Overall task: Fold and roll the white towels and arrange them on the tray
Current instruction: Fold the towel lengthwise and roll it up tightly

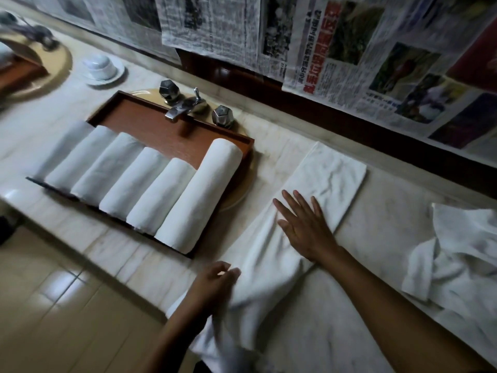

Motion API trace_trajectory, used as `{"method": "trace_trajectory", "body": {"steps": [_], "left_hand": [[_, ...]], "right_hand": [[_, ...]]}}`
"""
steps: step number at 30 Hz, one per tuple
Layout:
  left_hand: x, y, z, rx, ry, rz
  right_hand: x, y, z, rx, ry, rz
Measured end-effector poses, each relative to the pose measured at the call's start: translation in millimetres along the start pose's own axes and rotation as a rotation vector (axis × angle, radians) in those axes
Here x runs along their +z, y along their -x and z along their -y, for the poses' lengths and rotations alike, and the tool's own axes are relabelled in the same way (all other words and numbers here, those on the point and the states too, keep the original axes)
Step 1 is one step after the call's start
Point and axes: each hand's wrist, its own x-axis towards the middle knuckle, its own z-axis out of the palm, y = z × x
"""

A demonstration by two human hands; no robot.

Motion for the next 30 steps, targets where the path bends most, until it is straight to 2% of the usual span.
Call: {"method": "trace_trajectory", "body": {"steps": [3,7,10,14,16,18,20,22,25,27,30], "left_hand": [[-13,-1,4,0.2,-0.222,-0.296],[-17,-4,10,0.239,-0.444,-0.395],[-11,-8,13,0.247,-0.507,-0.456],[-8,-12,17,0.227,-0.495,-0.468],[-8,-11,19,0.229,-0.502,-0.469],[-8,-10,19,0.242,-0.517,-0.473],[-8,-10,18,0.244,-0.515,-0.466],[-11,-11,13,0.22,-0.492,-0.423],[-25,-1,11,0.174,-0.452,-0.298],[-36,15,20,0.166,-0.603,-0.259],[-55,42,44,0.135,-0.915,-0.37]], "right_hand": [[3,-1,0,-0.005,-0.01,0.009],[2,0,-1,0.002,-0.025,-0.002],[5,-1,-2,-0.001,-0.003,-0.013],[6,-1,3,0.041,0.018,-0.038],[3,4,21,0.06,-0.029,-0.138],[6,18,52,-0.029,-0.104,-0.239],[17,39,84,-0.123,-0.127,-0.2],[26,55,97,-0.114,-0.102,-0.13],[26,61,92,-0.096,-0.072,-0.113],[24,59,89,-0.11,-0.06,-0.103],[26,60,89,-0.106,-0.034,-0.116]]}}
